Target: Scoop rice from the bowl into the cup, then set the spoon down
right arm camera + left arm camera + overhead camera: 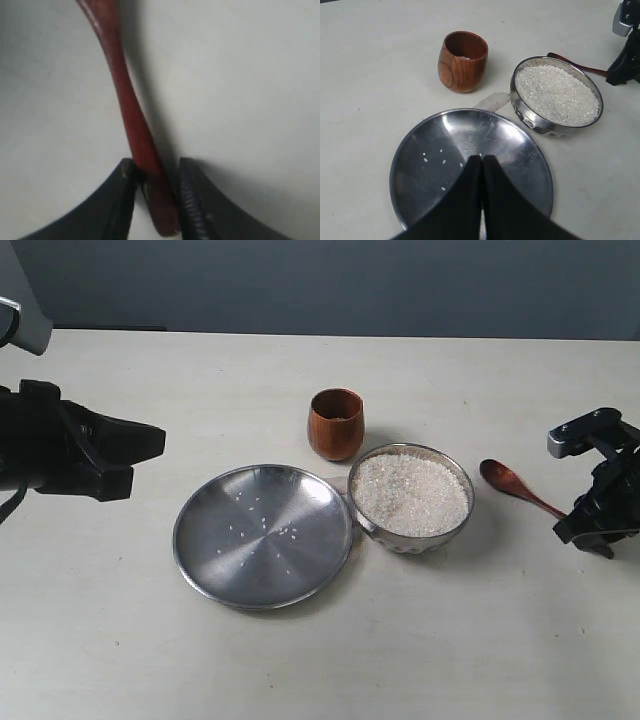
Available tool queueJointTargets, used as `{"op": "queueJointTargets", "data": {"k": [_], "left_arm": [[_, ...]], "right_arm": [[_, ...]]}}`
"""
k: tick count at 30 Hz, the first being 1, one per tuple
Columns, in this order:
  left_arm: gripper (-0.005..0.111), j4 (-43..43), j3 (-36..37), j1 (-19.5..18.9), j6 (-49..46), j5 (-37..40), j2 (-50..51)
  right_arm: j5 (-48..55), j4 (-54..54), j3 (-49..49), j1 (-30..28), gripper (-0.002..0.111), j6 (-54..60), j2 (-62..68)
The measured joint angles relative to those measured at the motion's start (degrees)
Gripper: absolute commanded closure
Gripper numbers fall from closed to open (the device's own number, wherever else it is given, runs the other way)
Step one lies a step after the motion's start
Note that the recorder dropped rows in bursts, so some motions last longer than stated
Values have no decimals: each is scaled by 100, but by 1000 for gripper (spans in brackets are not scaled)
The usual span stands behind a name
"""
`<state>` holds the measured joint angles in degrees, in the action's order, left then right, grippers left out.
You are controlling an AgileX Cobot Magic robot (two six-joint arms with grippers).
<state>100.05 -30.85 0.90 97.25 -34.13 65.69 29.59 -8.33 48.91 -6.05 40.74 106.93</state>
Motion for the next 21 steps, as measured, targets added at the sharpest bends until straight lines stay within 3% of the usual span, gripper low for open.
{"op": "queueJointTargets", "data": {"k": [2,3,11,15,21], "left_arm": [[106,0,0,0,0,11,0],[106,0,0,0,0,22,0],[106,0,0,0,0,55,0],[106,0,0,0,0,66,0],[106,0,0,0,0,66,0]], "right_arm": [[19,-70,14,0,107,26,53],[30,-81,28,0,108,58,62],[79,-303,61,0,109,143,-11],[606,-372,139,32,109,153,-190],[1468,566,457,745,109,-323,-836]]}}
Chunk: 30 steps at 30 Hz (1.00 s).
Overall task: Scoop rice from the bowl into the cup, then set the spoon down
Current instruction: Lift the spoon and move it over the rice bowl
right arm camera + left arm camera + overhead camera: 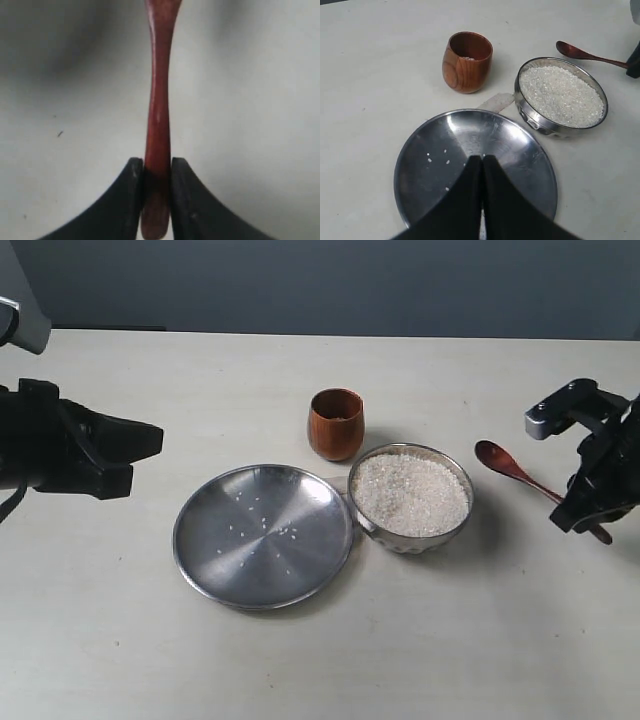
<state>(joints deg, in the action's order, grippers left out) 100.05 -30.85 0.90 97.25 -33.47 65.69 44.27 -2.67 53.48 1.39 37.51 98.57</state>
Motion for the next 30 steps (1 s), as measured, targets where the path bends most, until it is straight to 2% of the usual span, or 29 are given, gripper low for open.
{"op": "queueJointTargets", "data": {"k": [4,8,16,24,30], "left_arm": [[106,0,0,0,0,0,0],[106,0,0,0,0,0,0],[106,0,0,0,0,0,0],[106,0,0,0,0,-11,0],[106,0,0,0,0,-11,0]], "right_arm": [[701,1629,74,754,109,-1099,-404],[1349,3092,116,1168,109,-2004,-721],[2457,3909,458,1936,109,-2545,-1015],[2547,4484,519,3109,109,-2898,-919],[2547,4510,768,3437,109,-2915,-870]]}}
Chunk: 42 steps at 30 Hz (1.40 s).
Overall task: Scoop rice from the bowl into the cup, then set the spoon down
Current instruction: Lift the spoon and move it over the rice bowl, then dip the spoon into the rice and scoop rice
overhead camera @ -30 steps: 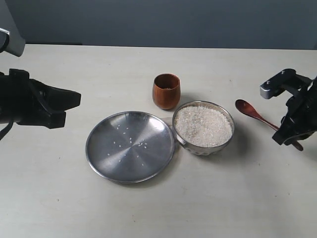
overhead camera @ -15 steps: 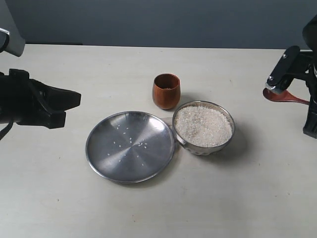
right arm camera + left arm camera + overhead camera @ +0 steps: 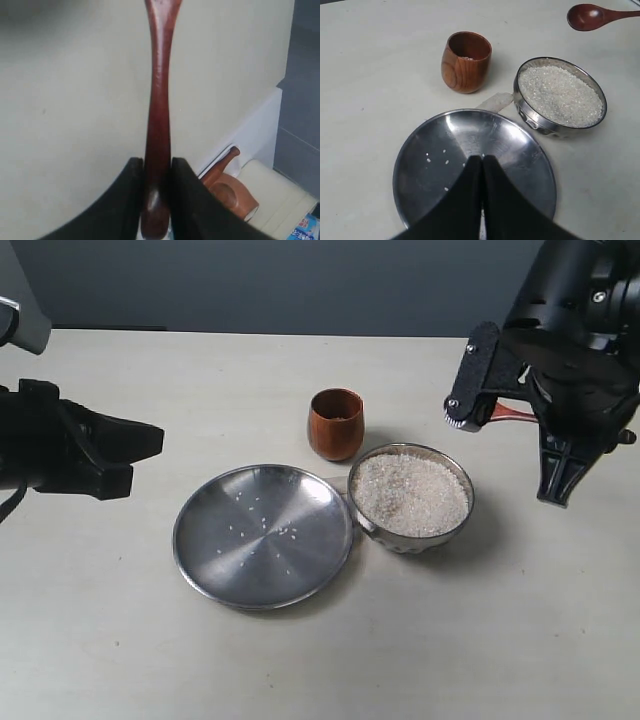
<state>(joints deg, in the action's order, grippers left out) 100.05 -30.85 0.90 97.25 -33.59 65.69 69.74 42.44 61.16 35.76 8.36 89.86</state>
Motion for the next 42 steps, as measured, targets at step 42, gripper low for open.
{"op": "queueJointTargets", "data": {"k": [42], "left_arm": [[106,0,0,0,0,12,0]], "right_arm": [[21,174,108,742,109,95,1438]]}}
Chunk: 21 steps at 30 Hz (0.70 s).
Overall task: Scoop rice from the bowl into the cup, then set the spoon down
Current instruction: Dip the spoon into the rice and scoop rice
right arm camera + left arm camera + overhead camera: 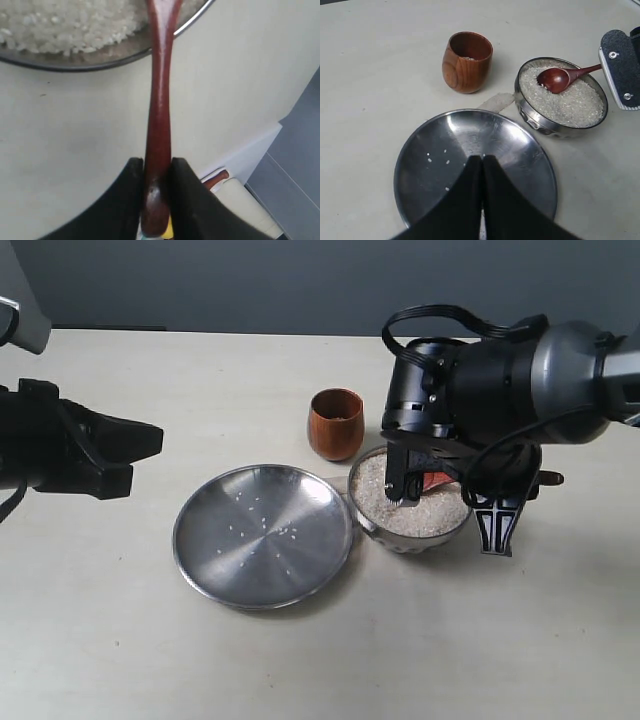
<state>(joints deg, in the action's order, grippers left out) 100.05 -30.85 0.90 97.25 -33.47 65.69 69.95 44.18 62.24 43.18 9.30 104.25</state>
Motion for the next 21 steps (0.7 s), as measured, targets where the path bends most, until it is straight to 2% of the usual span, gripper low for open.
{"op": "queueJointTargets", "data": {"k": [21], "left_arm": [[106,0,0,0,0,0,0]], "right_arm": [[0,-397,0,0,109,-90,0]]}}
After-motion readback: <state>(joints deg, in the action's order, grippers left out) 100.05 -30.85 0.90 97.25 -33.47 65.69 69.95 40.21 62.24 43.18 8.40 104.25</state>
